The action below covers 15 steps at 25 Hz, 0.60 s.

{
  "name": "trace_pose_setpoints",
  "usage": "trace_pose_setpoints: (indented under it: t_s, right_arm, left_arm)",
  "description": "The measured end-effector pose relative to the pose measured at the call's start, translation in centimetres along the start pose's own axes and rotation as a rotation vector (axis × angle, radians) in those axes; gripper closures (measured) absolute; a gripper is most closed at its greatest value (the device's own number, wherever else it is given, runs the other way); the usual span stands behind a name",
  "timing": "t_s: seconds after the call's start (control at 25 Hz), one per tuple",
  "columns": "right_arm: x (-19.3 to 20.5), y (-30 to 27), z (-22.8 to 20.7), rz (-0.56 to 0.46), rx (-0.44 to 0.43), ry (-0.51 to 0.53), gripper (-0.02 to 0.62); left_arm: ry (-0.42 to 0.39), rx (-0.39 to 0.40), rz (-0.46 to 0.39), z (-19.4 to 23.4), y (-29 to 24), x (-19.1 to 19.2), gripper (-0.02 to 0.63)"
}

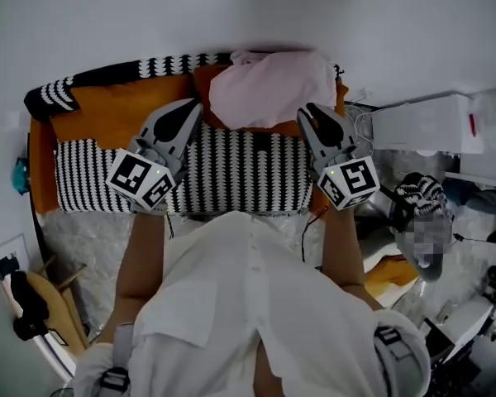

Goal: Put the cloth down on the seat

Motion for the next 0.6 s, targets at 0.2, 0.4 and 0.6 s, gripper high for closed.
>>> trace_pose_setpoints:
  t_s: [0.2,0.4,0.6]
  right_arm:
    - [-0.6,2.0,1.5,-0.048,0.036,0.000,0.584]
    - [-0.8,2.3,1.8,-0.059,0.061,-0.012,0.586]
    - [-1.3,1.0,2.5,-0.041,0.046,0.028,0.586]
  left_arm:
    - [-0.013,-0.006,-0.006,-0.4,2.0,-0.5,0.589]
    - [-0.006,-0.050,-0.013,0.4,4.2,-0.8,0.589]
    - [0.009,-0.087,-0.022,1.4,5.9,-0.7,0.589]
Point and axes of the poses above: the fingertips, and each gripper's own axes: y backward along the fingers, z to its left, x out of its underside, the point moved 10 cm from there along y, backward along the fingers, and after that the axes turned 6 degrees about x, right-handed, at the moved point
